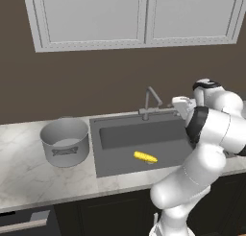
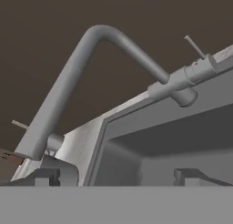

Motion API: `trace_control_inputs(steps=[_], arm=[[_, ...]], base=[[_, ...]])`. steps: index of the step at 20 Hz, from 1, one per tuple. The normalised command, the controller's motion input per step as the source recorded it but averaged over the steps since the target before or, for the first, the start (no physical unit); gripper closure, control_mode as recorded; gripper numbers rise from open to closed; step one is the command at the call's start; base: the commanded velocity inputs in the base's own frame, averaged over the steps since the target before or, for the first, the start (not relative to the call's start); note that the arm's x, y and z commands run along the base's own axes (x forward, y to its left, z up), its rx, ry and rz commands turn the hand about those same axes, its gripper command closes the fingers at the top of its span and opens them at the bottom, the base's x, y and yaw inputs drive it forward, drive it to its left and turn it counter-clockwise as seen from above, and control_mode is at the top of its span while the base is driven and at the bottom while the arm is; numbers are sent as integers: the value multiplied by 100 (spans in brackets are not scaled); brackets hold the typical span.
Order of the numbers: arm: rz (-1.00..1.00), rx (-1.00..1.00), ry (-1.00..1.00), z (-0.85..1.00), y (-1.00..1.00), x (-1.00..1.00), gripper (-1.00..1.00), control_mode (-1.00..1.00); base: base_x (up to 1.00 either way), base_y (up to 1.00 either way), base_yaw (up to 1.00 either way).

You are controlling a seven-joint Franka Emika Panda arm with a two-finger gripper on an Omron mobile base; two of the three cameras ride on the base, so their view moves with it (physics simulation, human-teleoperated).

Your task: Dump the corn from the pot into the sink. Then turn on the water and wash the corn. Then turn off the water and put the corn back in the pot.

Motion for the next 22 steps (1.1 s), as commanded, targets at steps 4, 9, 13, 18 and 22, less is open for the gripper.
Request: trace_control_inputs(steps=[4, 9, 13, 18, 22], arm=[[0, 2, 0, -5, -4, 29, -100, -100], [0, 0, 0, -9, -13, 22, -100, -100], [0, 0, 0, -14, -6, 19, -100, -100], [0, 0, 0, -15, 0, 19, -100, -100], [0, 0, -4, -14, 0, 16, -100, -100]], base=[[0, 0, 0], [0, 0, 0], [0, 0, 0], [0, 0, 0], [0, 0, 0]])
